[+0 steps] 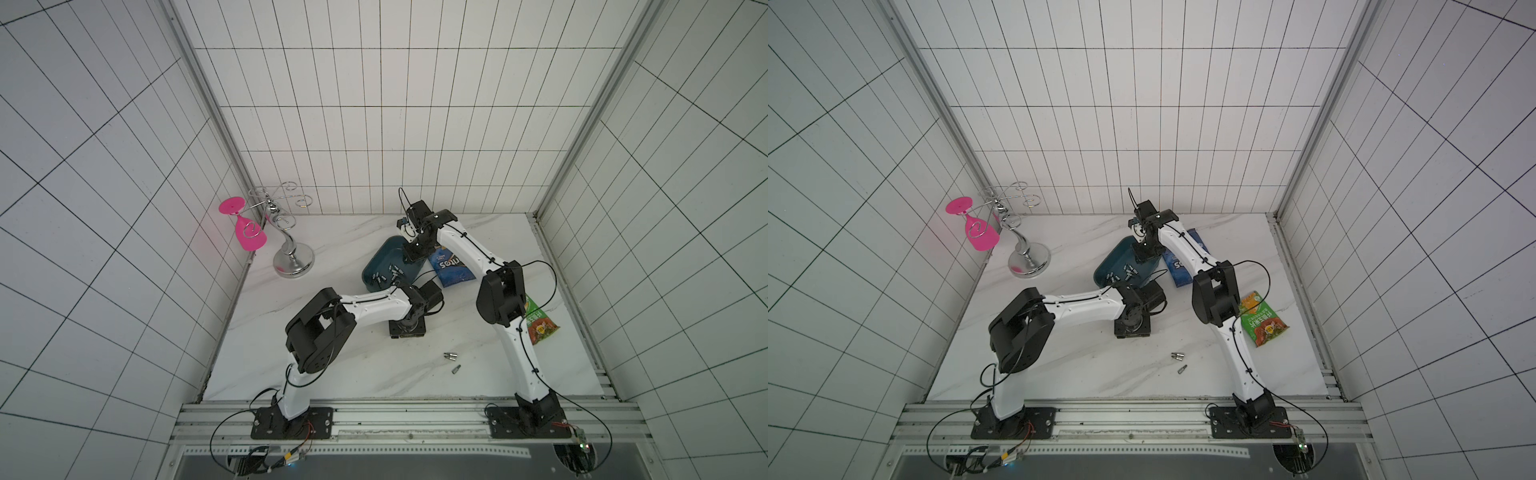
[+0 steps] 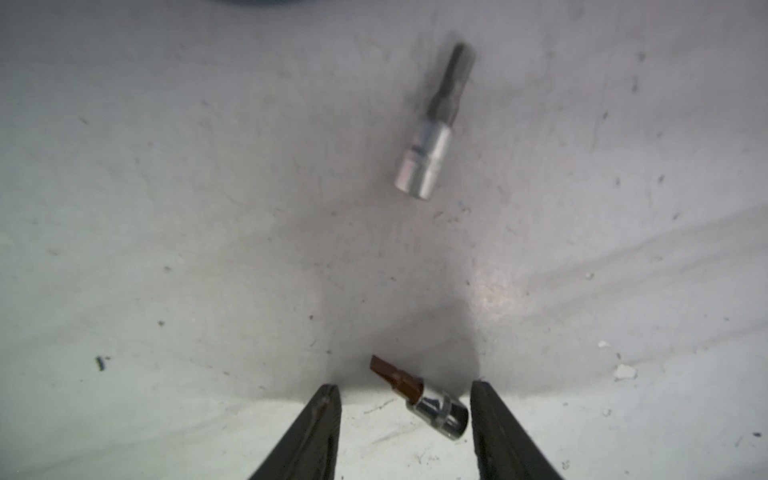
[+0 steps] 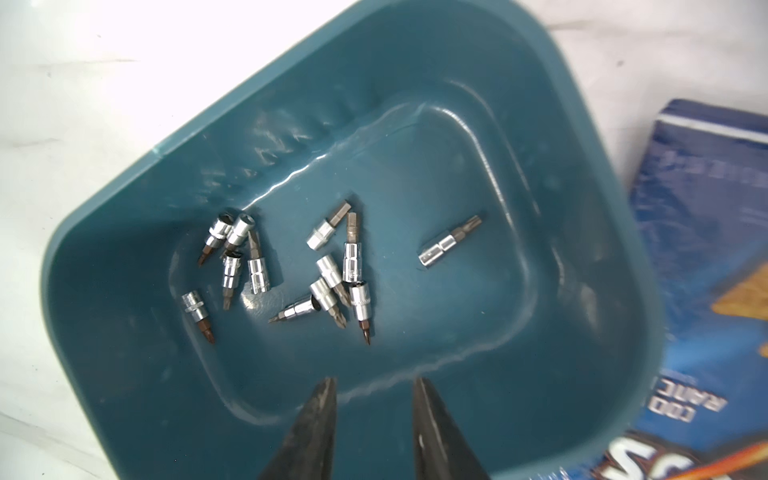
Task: Put the bit on the desktop into the storage box
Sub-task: Pick up the screwdriver bit from the center of the board.
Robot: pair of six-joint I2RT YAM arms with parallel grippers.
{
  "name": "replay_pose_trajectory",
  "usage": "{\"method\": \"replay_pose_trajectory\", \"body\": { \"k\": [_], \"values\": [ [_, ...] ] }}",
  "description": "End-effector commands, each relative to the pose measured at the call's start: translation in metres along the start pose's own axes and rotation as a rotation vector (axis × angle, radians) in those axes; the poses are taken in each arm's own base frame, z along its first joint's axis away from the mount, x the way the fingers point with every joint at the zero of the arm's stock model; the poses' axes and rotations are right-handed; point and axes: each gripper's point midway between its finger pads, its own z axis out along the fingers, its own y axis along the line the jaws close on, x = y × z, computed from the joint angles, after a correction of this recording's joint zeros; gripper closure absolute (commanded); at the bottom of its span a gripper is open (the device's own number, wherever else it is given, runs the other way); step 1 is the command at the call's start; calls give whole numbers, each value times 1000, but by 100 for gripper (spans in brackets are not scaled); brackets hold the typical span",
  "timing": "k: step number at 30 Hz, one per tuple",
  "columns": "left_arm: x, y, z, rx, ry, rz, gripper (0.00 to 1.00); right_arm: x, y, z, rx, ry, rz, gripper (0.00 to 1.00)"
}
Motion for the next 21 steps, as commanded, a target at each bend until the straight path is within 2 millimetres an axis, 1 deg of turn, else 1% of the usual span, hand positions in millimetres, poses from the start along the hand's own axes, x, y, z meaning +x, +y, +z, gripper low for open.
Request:
{"method": "replay_pose_trajectory", "body": {
  "k": [1, 7, 9, 13, 19, 21],
  "values": [
    [9, -2, 3, 14, 33, 5, 48, -5, -7, -32, 27, -43, 17, 65],
    [11, -1, 3, 13, 42, 5, 56, -1, -13, -49, 46, -56, 26, 65],
    [12, -1, 4, 13, 45, 7, 63, 2, -14, -54, 55, -56, 27, 65],
    [12, -2, 4, 14, 47, 10, 71, 10, -15, -65, 72, -56, 36, 65],
    [12, -4, 6, 18, 60, 22, 81, 28, -19, -86, 113, -73, 59, 56],
    [13, -5, 6, 20, 62, 25, 87, 35, -21, -93, 128, -83, 74, 54]
  ]
}}
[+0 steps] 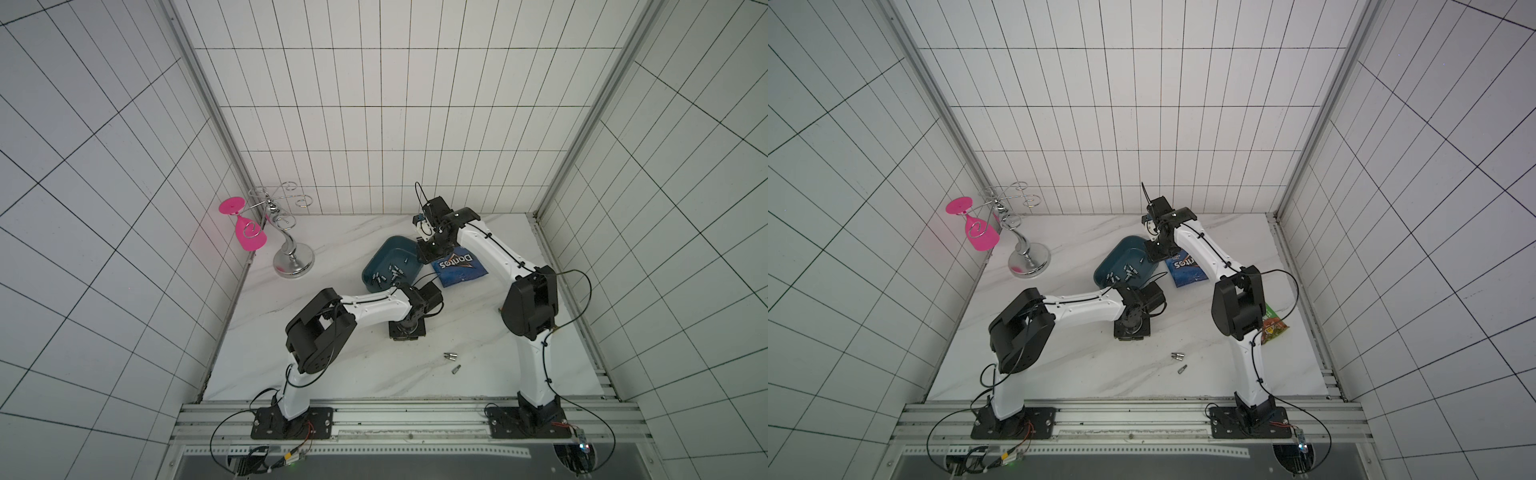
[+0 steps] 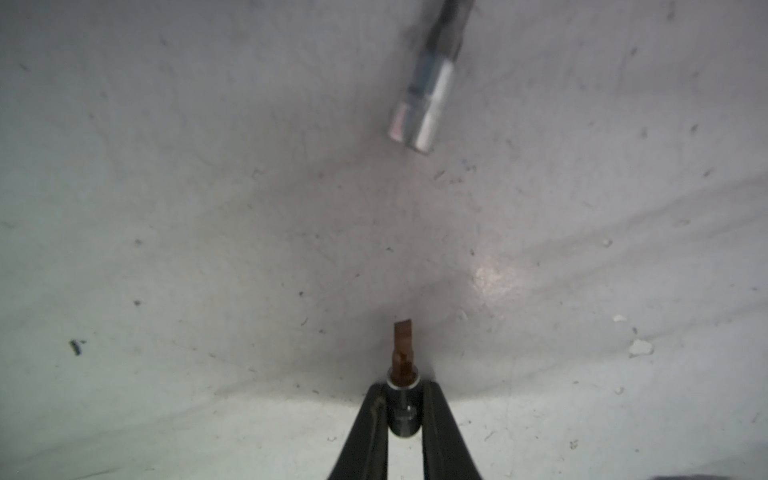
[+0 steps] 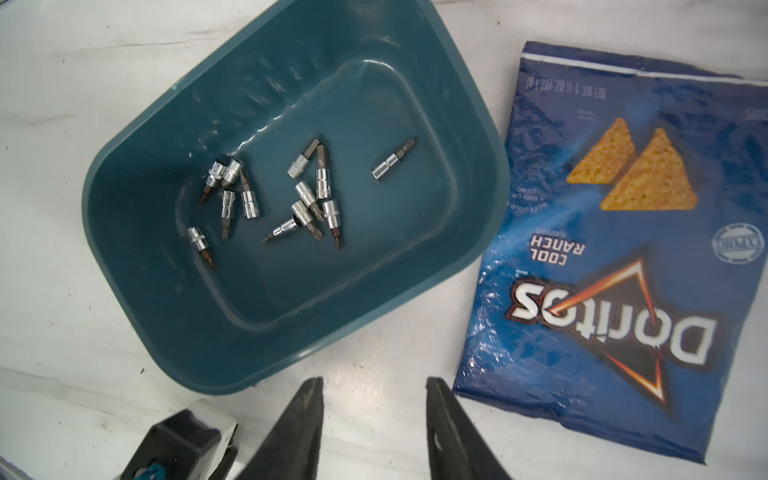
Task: Put the bit on the desktop into the storage box
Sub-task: Pick up the screwdriver bit from the center of the board.
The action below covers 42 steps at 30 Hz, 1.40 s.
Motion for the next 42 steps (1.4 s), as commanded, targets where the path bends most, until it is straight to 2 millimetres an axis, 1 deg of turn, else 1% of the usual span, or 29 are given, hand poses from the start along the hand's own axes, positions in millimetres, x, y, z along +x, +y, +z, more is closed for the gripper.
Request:
{"method": "replay_pose_trajectory", "body": {
  "k": [1, 3, 5, 6, 7, 10, 15, 17, 20, 24, 27, 29, 31, 33, 36, 39, 42],
  "values": [
    [3, -4, 5, 12, 17, 14, 89, 1, -13, -26, 48, -58, 42, 53],
    [3, -5, 4, 17, 17, 19, 96, 11, -16, -31, 57, -54, 65, 53],
    [3, -5, 2, 17, 19, 27, 100, 21, -19, -33, 67, -47, 92, 52],
    [3, -5, 0, 19, 17, 32, 100, 29, -21, -32, 79, -40, 114, 52],
    [3, -5, -2, 19, 17, 35, 100, 33, -23, -34, 88, -43, 127, 51],
    [1, -6, -13, 26, 4, 47, 100, 58, -30, -33, 114, -26, 190, 50],
    [-7, -9, -49, 57, -36, 64, 100, 94, -42, -31, 118, 4, 292, 47],
    [-11, -12, -66, 75, -45, 69, 100, 105, -44, -31, 115, 15, 314, 47],
    [-25, -14, -97, 107, -83, 72, 100, 117, -45, -28, 99, 21, 345, 46],
    [-56, -7, -133, 133, -139, 70, 100, 134, -43, -24, 84, 42, 356, 45],
    [-84, 0, -147, 146, -177, 69, 100, 146, -38, -21, 63, 56, 357, 45],
    [-103, 7, -146, 137, -188, 69, 100, 154, -32, -20, 44, 64, 354, 45],
    [-120, 12, -138, 128, -189, 71, 100, 163, -27, -20, 43, 69, 346, 45],
    [-137, 14, -128, 123, -193, 75, 100, 173, -18, -18, 22, 84, 335, 44],
    [-160, 16, -110, 128, -193, 69, 100, 185, 0, -17, -3, 99, 295, 40],
    [-179, 18, -94, 115, -193, 69, 100, 199, 16, -15, -12, 120, 262, 38],
    [-194, 22, -80, 96, -188, 67, 100, 210, 26, -12, -13, 133, 247, 37]
  ]
}}
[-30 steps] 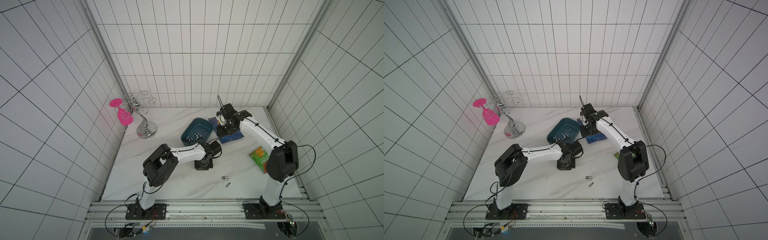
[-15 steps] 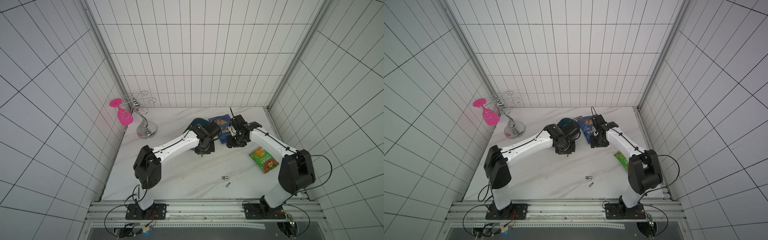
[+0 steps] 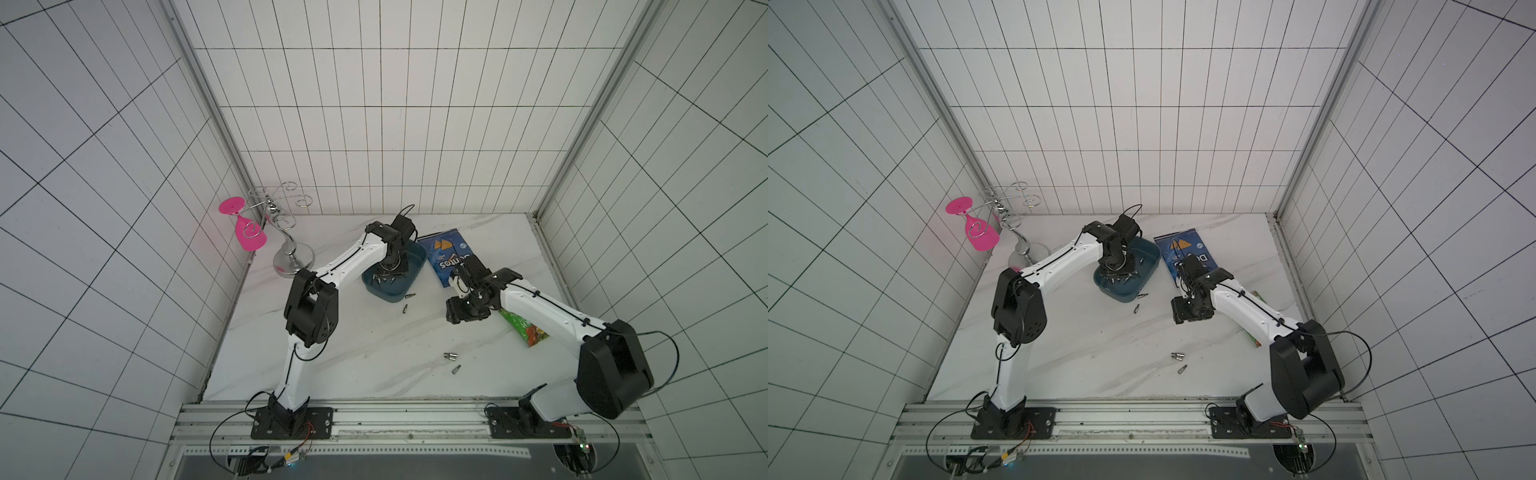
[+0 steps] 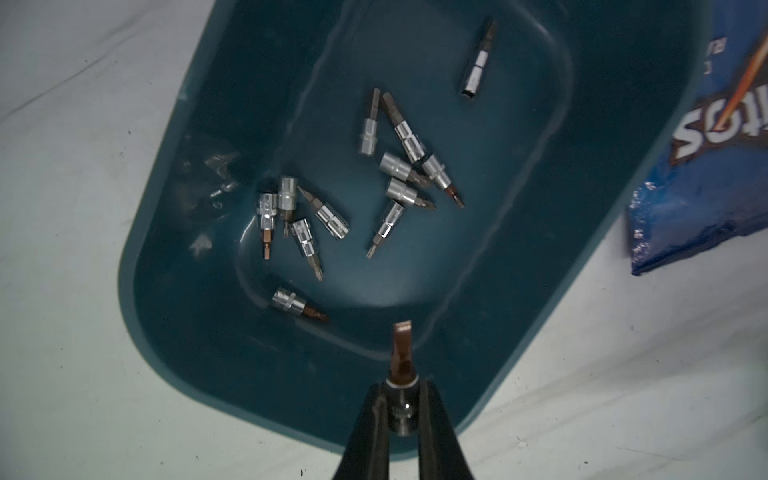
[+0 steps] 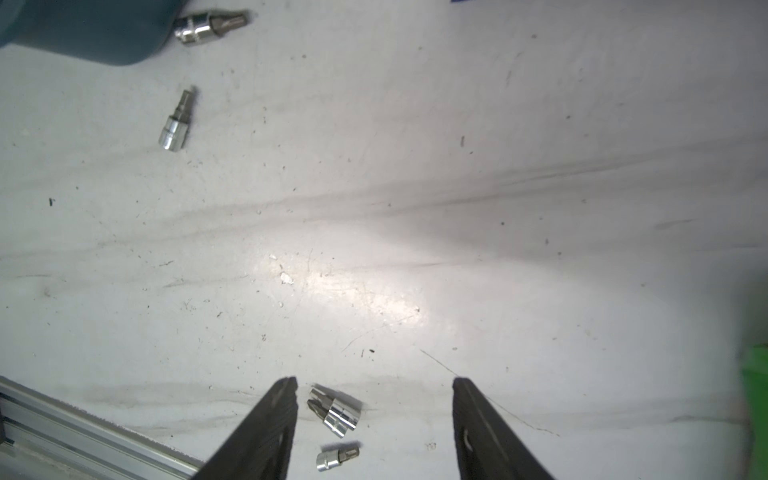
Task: Put the bit on the desktop into the storage box
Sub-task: Pick up the screwdriver bit from the center of the board, then place the screwdriver bit in the storage box.
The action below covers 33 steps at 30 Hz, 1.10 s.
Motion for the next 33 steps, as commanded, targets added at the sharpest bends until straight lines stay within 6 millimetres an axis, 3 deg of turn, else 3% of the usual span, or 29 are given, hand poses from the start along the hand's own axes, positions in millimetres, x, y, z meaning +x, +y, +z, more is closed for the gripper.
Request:
{"method": "replay_pose_trajectory", "body": {
  "k": [1, 7, 12, 24, 33],
  "values": [
    [-23, -2, 5, 13, -45, 39, 100, 12, 8, 0, -7, 2, -3, 38],
    [-43, 8, 29, -6, -60, 22, 100, 23, 13, -1, 3, 15, -34, 38],
    [-48, 14, 49, -14, -42, 8, 100, 32, 18, 2, 3, 37, -66, 38],
    [-43, 12, 73, -8, 6, -1, 100, 55, 25, 16, 12, 104, -132, 42],
    [-37, 15, 80, -20, 30, 3, 100, 70, 27, 26, 24, 153, -146, 45]
  ]
}}
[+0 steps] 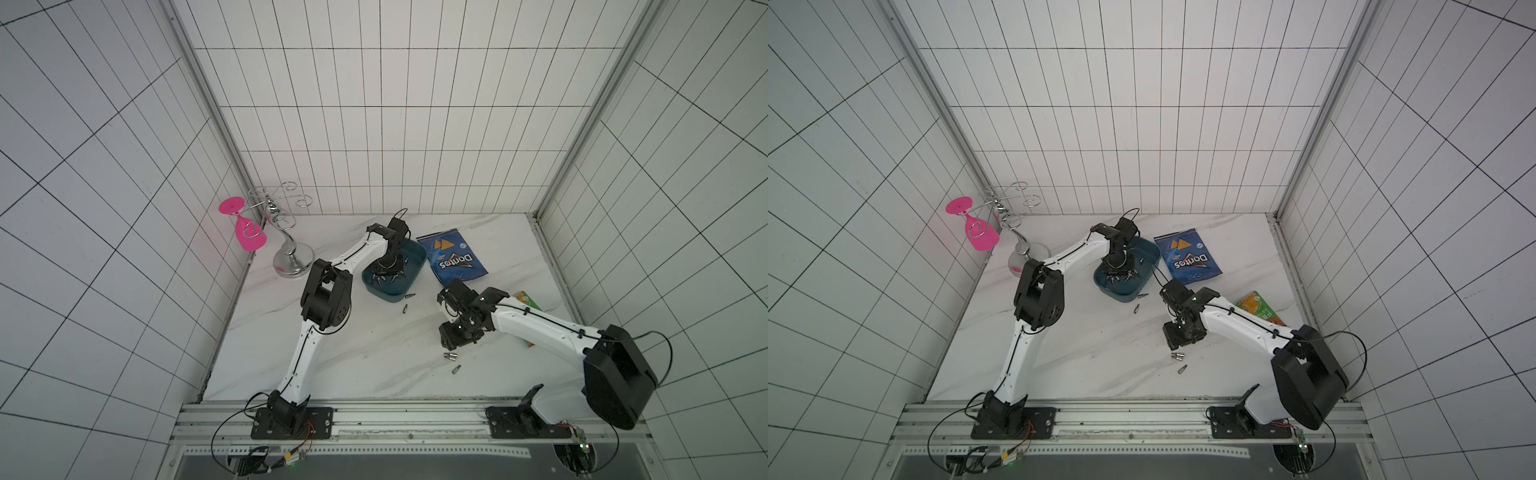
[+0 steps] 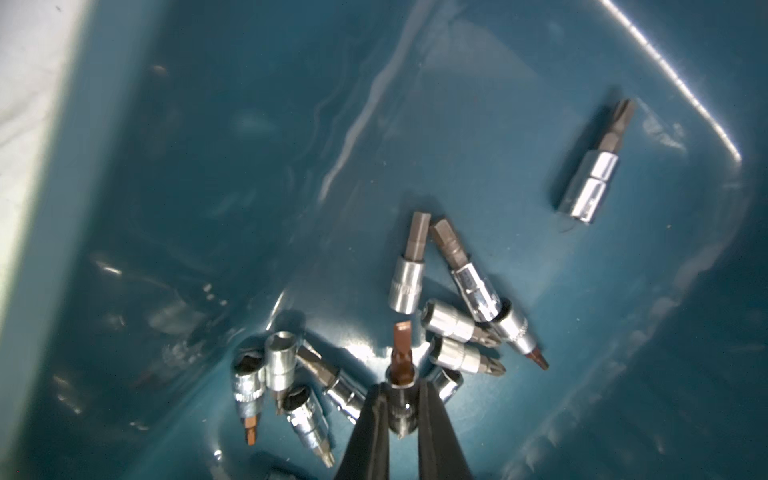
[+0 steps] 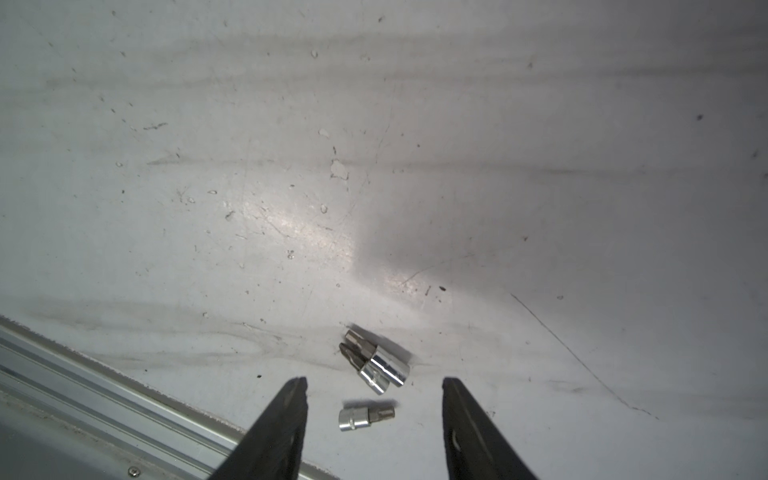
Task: Put the bit on the desktop into the storage box
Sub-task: Place the screwdriver bit in the storage box.
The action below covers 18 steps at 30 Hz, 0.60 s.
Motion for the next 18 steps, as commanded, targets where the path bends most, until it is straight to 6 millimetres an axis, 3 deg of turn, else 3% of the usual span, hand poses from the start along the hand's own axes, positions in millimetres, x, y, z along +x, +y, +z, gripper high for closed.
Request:
{"method": "replay_pose_trajectory", "body": {
  "k": [1, 14, 18],
  "values": [
    [-1, -4, 12, 2, 8, 12, 100, 13, -3, 8, 28, 50, 4, 45],
    [3, -10, 2, 4, -4, 24, 67, 37, -17, 14, 93, 90, 92, 46],
    [1, -11, -4, 5, -14, 25, 62, 41, -21, 18, 113, 99, 105, 46]
  ]
}}
